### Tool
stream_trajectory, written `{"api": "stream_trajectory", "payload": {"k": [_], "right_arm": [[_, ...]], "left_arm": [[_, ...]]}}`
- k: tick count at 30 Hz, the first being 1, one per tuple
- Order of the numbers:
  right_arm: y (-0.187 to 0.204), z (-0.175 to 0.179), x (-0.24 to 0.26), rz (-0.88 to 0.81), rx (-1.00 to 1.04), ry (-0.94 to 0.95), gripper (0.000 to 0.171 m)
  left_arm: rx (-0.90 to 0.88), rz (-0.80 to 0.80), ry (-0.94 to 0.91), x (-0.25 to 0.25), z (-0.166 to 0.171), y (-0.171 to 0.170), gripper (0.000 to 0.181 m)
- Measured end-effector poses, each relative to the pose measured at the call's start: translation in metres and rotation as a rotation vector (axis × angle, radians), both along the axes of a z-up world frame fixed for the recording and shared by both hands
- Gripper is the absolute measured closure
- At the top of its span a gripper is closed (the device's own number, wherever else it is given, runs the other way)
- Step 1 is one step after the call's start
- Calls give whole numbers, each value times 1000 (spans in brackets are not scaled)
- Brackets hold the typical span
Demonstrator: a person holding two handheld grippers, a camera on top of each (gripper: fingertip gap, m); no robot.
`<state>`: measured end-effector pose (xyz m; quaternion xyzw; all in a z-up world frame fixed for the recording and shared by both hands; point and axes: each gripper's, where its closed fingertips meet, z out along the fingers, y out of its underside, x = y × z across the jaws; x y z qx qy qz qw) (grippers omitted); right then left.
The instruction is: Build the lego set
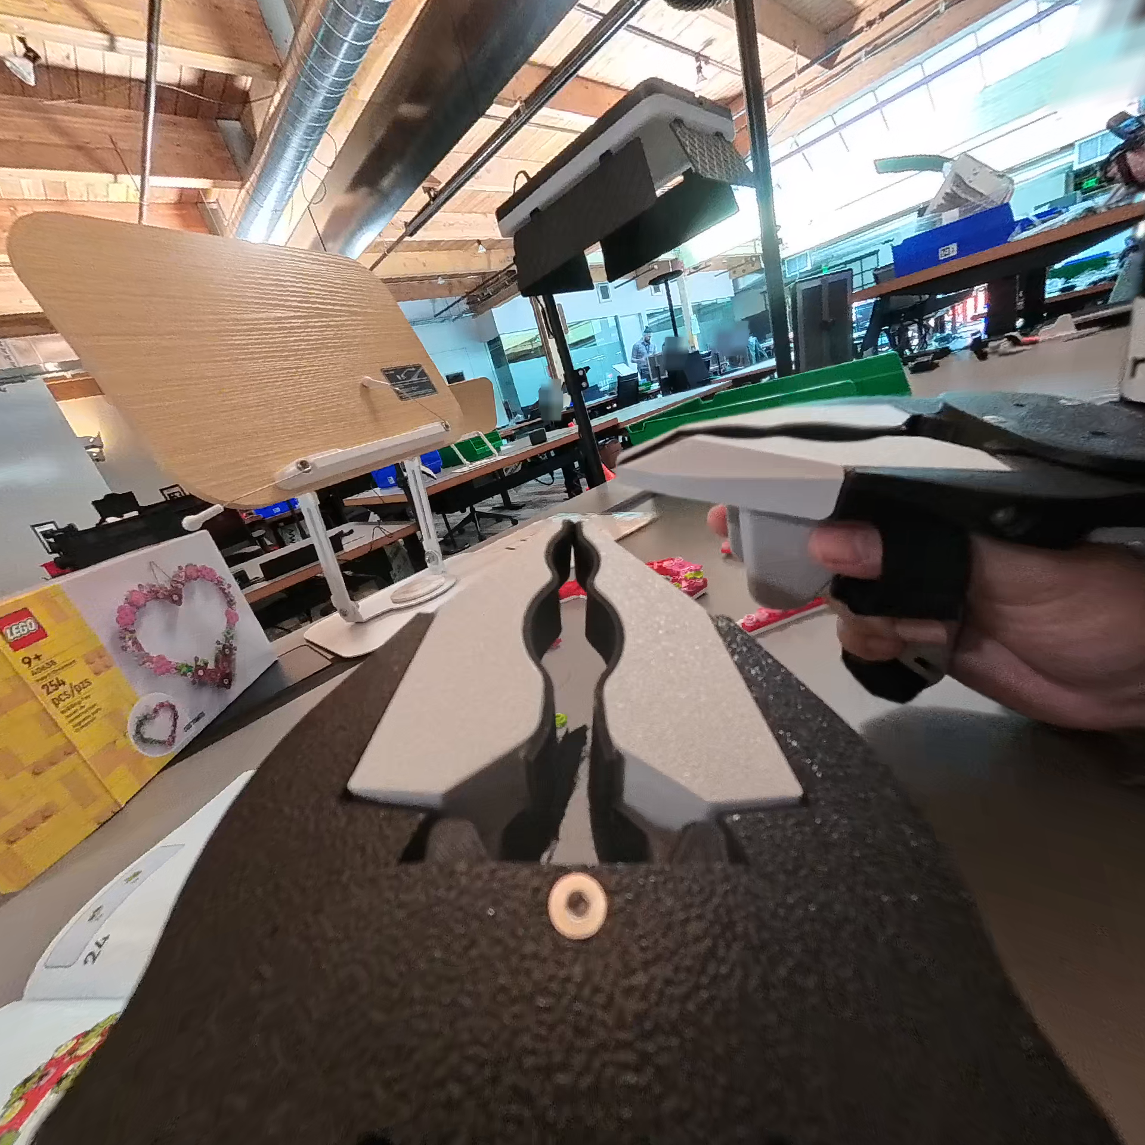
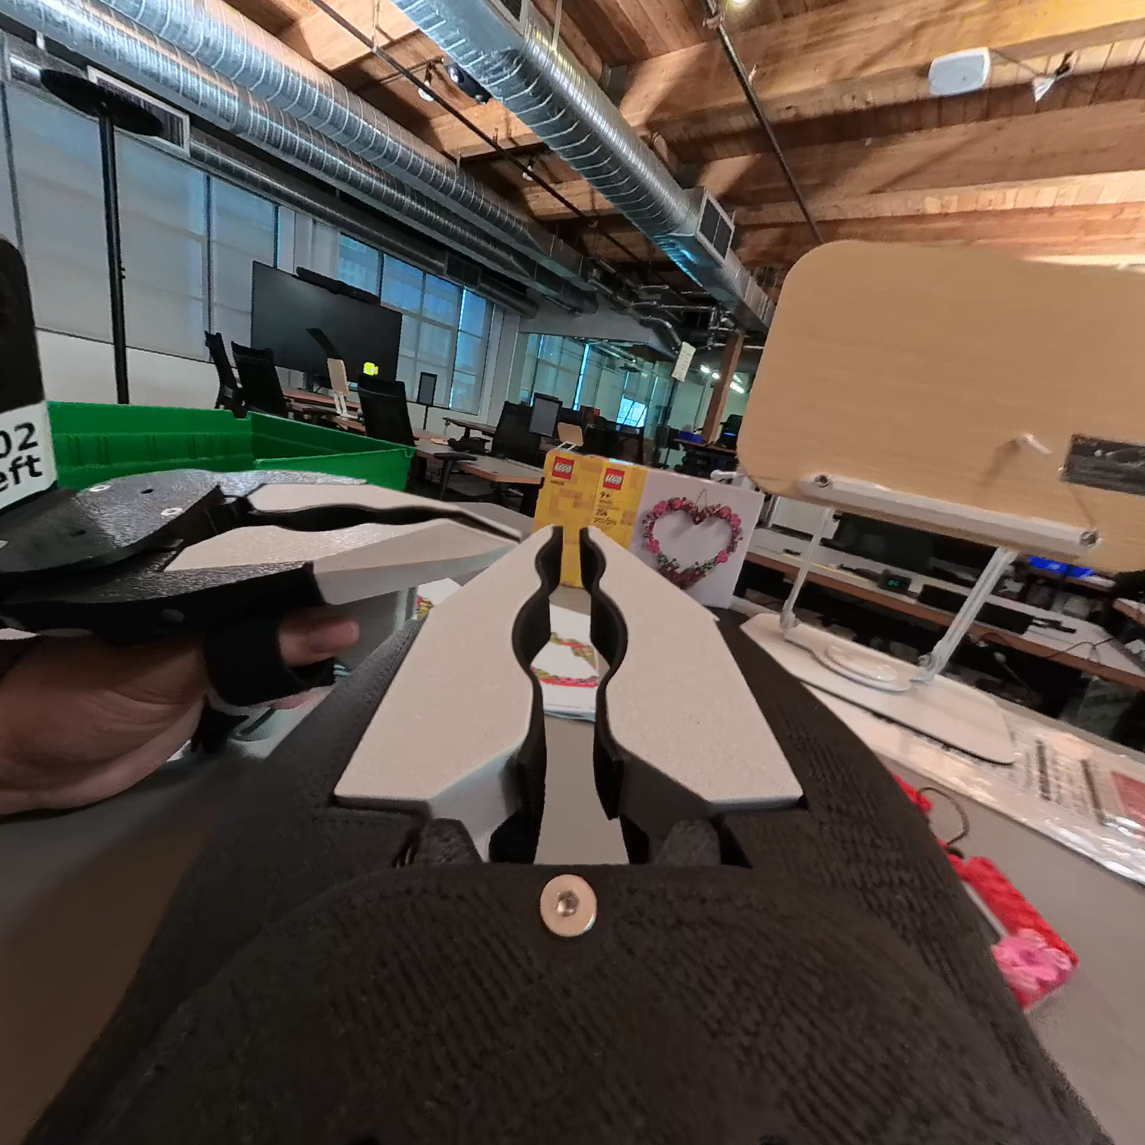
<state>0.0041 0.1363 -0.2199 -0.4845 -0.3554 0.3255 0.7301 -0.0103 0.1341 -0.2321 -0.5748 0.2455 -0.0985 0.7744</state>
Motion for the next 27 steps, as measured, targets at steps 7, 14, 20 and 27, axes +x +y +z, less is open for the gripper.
{"api": "stream_trajectory", "payload": {"k": [7, 14, 20, 27], "right_arm": [[44, 13, 38, -193, -18, -71, 157], [107, -7, 112, -372, -314, -172, 144], [119, -21, 157, -424, -417, -312, 143], [131, -80, 138, -206, -597, -567, 141]], "left_arm": [[24, 27, -6, -5, 4, -1, 181], [39, 68, -16, -15, 8, 1, 181], [27, 89, -46, -24, 8, 4, 181], [24, 87, -48, -23, 7, 4, 181]]}}
